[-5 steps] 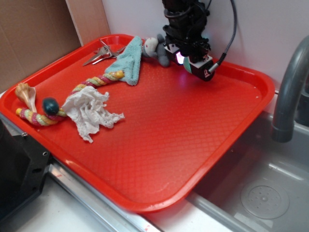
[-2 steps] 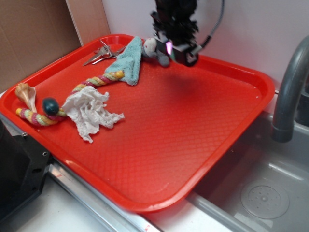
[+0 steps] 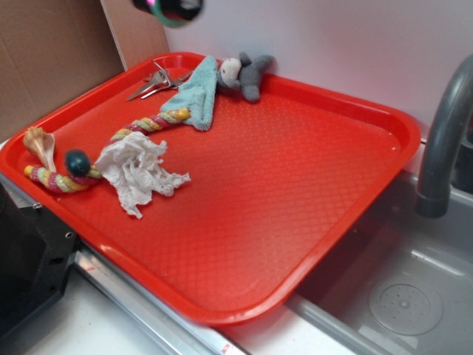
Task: Grab the green ball.
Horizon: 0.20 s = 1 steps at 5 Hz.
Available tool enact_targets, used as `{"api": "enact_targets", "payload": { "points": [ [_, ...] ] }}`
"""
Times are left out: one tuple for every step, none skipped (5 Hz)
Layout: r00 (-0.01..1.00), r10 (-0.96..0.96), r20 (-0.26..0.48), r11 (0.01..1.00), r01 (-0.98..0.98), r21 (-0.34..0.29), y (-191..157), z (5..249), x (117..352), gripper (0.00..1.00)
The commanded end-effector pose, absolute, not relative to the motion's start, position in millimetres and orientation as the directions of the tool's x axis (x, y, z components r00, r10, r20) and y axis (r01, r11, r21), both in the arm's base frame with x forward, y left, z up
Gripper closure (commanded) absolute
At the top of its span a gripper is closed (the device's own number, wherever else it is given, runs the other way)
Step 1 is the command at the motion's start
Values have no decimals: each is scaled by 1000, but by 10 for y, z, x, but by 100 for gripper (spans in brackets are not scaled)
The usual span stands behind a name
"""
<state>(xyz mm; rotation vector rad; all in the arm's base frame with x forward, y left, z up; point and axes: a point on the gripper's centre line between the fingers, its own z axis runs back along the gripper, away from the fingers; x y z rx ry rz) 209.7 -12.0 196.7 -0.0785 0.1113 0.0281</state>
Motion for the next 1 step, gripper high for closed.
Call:
{"api": "enact_targets", "payload": {
  "points": [
    [997, 52, 51, 997, -49, -67, -85, 2462, 2162, 100]
  ]
}}
